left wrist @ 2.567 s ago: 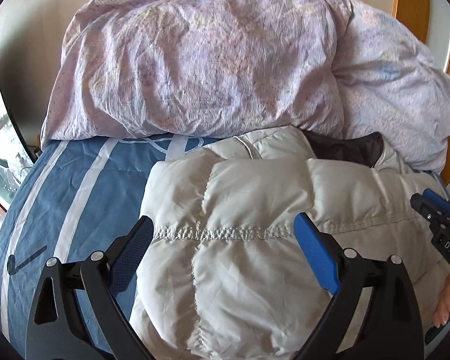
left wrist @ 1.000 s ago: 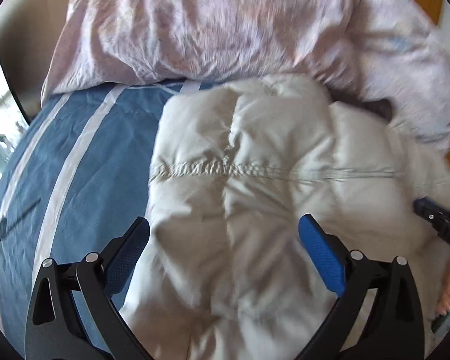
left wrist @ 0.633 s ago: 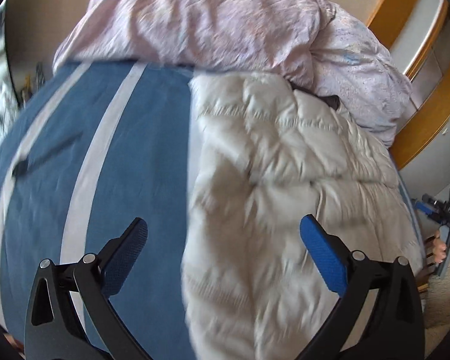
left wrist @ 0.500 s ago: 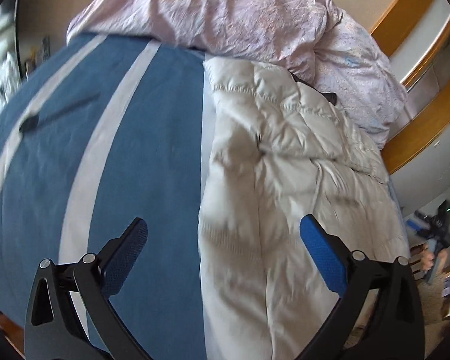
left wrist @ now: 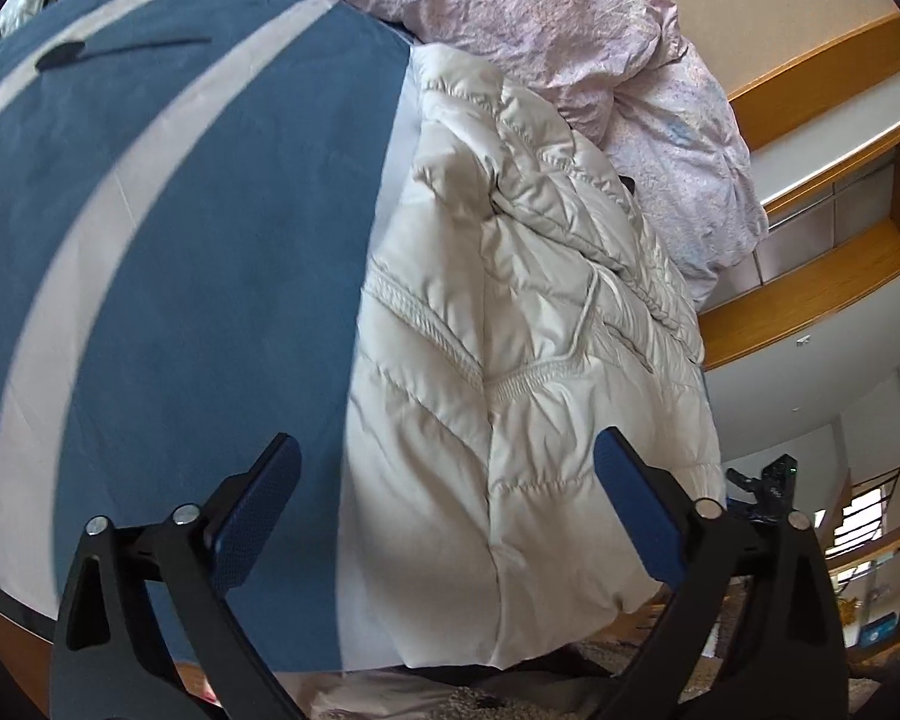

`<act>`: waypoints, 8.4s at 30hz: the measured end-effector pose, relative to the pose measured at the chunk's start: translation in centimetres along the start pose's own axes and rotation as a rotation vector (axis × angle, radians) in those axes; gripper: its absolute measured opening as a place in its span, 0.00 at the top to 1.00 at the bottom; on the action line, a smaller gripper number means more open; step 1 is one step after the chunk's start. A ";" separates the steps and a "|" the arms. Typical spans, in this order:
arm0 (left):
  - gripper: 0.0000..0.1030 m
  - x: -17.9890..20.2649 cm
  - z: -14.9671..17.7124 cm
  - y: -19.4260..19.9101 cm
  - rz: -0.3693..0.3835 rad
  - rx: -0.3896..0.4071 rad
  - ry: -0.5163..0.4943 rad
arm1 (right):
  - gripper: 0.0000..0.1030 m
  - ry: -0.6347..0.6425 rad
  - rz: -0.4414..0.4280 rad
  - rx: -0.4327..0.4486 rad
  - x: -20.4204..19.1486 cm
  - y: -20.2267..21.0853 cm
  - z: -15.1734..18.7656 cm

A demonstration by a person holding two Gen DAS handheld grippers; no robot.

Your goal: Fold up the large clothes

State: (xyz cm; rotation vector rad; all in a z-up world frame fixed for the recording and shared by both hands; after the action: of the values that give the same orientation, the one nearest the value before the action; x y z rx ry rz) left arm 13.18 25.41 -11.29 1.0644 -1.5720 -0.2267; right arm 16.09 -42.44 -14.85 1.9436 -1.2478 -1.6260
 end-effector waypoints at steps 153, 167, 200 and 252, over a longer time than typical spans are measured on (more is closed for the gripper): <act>0.01 18.6 -21.4 -14.0 -0.443 0.479 -0.376 | 0.25 0.427 0.592 0.595 -24.0 -13.6 -21.7; 0.01 15.7 -24.4 -17.2 -0.655 0.460 -0.377 | 0.27 0.322 0.800 0.527 -19.4 -16.1 -24.8; 0.01 18.1 -20.4 -20.8 -0.612 0.412 -0.437 | 0.19 0.489 0.719 0.351 -26.7 -22.7 -19.7; 0.01 9.6 -22.8 -18.5 -0.696 0.464 -0.196 | 0.08 0.193 0.727 0.372 -13.5 -18.3 -22.9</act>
State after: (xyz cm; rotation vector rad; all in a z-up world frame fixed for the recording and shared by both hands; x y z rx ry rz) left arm 42.86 16.98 -9.57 1.9932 -1.3995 -0.4582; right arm 44.85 -28.03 -12.27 1.4831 -1.9635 -0.8679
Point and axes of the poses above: each gripper's, at about its wrist camera, not at the fingertips, and y roughly against the way its jaws point, x to its right, z to its underside, the point moved 1 cm from there along -y, roughly the way its jaws point, and after that the axes turned 4 degrees about y, right-handed, at the moved point
